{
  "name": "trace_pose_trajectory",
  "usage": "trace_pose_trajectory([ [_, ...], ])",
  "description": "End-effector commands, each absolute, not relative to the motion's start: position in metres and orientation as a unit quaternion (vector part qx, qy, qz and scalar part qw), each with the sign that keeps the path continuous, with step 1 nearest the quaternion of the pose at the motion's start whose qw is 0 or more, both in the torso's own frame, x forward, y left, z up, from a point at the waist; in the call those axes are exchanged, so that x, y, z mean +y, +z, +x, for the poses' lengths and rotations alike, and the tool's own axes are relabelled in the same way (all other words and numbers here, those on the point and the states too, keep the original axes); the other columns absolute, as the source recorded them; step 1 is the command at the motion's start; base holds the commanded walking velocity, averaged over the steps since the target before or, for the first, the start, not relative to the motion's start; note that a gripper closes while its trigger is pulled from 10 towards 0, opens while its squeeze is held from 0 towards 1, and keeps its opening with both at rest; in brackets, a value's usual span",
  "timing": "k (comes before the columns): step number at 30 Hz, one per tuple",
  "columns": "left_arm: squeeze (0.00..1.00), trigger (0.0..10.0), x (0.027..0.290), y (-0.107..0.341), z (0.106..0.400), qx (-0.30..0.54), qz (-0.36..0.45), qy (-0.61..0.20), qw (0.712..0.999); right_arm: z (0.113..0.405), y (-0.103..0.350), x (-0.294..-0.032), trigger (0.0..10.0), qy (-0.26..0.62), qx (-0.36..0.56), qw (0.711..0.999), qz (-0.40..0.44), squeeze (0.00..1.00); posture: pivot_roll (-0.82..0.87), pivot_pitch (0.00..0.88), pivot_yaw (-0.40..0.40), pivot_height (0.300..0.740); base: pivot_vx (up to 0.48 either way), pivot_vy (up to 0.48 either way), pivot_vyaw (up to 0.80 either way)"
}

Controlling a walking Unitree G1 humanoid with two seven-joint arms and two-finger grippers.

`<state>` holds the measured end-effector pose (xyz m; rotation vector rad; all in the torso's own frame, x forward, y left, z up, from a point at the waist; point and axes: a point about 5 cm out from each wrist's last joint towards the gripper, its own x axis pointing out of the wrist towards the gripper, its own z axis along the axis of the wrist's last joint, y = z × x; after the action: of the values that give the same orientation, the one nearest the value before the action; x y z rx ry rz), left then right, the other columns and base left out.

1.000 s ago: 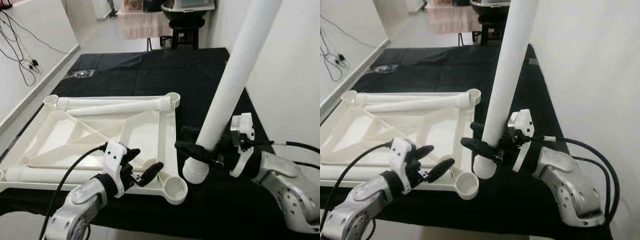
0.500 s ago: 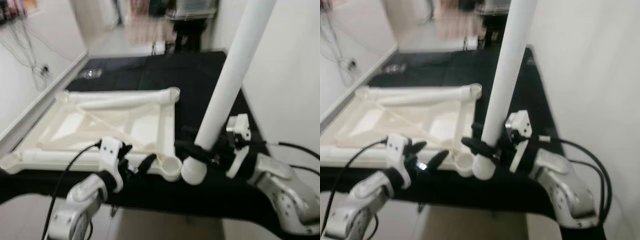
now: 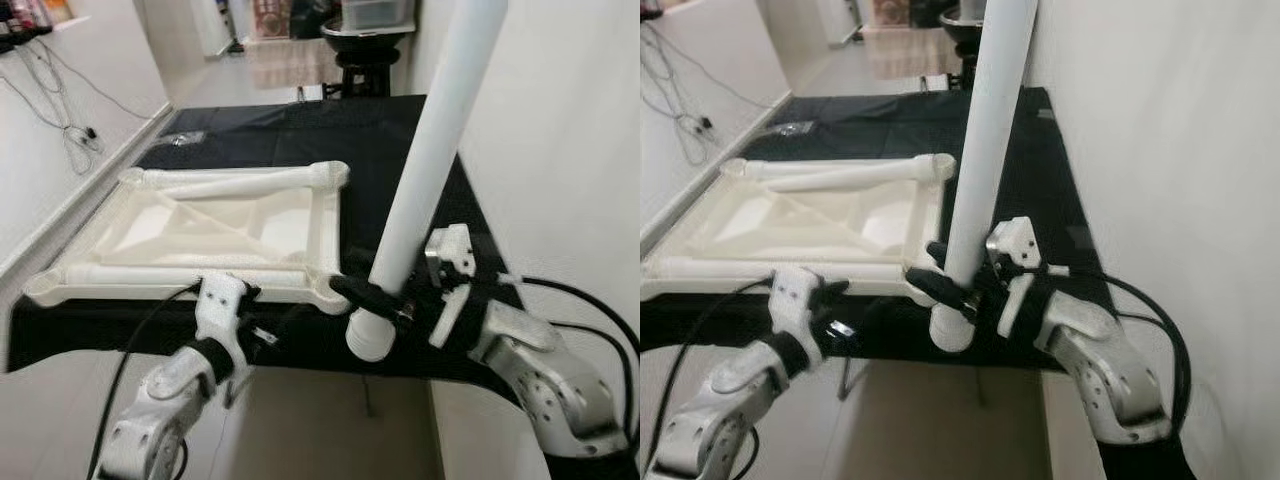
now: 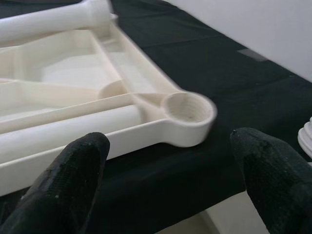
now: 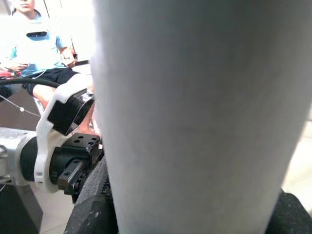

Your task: Building children table

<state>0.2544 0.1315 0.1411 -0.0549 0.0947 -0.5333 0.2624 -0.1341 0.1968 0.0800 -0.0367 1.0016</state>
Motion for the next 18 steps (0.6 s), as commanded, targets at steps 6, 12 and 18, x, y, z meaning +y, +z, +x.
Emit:
trace_pose_trajectory([
  [6,0.00,10.0,0.146,0.137,0.259,0.035,0.018,-0.191,0.981,0.282,0.195,-0.129,10.0,0.384,-0.035,0.922,-0.021,0.00,-0.01,0.074,0.026,0.740,0.000,0.075,0.00],
  [12,0.00,10.0,0.150,0.134,0.262,0.029,0.040,-0.157,0.986,0.297,0.194,-0.135,10.0,0.291,-0.049,0.954,-0.055,0.00,-0.01,0.079,0.028,0.740,0.000,0.000,0.00],
  [18,0.00,10.0,0.142,0.132,0.255,0.026,0.059,-0.187,0.980,0.306,0.200,-0.147,10.0,0.239,-0.100,0.963,-0.074,0.00,0.00,0.112,0.029,0.740,0.000,0.000,0.00],
])
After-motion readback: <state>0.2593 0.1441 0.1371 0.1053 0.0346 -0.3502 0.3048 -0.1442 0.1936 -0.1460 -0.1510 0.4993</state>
